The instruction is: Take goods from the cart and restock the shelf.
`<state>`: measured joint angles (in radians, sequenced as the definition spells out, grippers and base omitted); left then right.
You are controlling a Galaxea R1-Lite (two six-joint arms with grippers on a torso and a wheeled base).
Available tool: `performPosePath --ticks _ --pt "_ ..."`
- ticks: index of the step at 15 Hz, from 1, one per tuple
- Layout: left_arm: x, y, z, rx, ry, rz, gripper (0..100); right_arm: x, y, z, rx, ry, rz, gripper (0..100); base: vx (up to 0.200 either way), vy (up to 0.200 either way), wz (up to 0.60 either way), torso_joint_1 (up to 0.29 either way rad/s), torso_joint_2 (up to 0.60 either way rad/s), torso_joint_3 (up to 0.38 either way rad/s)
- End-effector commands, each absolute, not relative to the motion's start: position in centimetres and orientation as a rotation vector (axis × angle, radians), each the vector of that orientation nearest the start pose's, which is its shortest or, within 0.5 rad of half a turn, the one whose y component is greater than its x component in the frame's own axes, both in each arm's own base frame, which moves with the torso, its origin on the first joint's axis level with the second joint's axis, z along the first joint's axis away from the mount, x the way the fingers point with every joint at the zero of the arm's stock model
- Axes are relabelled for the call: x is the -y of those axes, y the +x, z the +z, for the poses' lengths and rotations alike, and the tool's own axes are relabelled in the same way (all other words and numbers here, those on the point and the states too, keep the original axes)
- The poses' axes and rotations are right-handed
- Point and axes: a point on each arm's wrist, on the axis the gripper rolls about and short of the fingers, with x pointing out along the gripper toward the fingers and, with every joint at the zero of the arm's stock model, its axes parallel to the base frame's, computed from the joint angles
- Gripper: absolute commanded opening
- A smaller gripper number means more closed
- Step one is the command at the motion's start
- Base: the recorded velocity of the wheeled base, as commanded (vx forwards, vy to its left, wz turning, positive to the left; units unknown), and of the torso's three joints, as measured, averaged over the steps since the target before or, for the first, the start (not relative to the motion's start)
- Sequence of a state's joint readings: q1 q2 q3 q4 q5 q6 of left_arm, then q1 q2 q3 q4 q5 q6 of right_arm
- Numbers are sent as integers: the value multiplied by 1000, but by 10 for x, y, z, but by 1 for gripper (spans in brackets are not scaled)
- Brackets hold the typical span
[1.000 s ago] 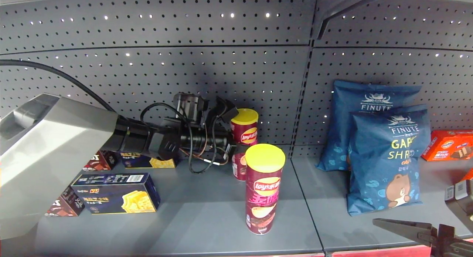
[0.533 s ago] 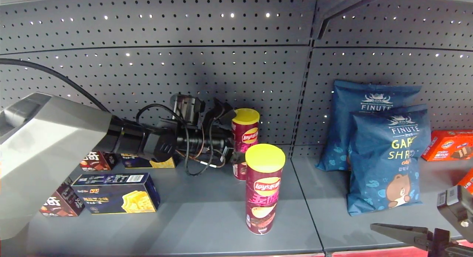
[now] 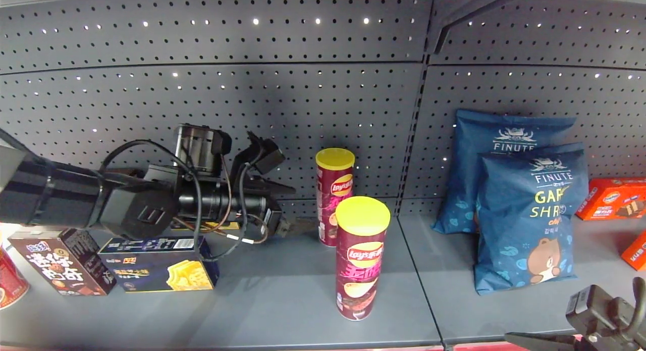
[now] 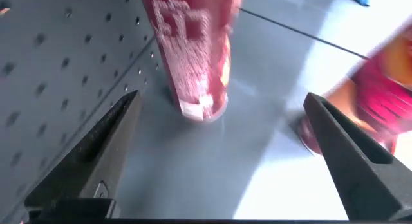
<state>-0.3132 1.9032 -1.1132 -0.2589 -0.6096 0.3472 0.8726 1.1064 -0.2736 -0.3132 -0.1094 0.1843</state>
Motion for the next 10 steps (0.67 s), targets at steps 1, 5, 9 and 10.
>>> performPosePath --ticks 1,5,9,10 --pt "105 303 189 -334 238 -953 100 -114 102 144 -540 -102 607 100 0 0 0 0 0 0" --pt "94 283 203 -336 271 -828 100 -148 137 154 -537 -87 480 100 0 0 0 0 0 0" --pt "84 255 198 -381 309 -690 100 -180 188 142 -584 -117 363 100 0 0 0 0 0 0" --pt "81 252 198 -380 309 -683 100 -185 196 140 -588 -117 353 100 0 0 0 0 0 0"
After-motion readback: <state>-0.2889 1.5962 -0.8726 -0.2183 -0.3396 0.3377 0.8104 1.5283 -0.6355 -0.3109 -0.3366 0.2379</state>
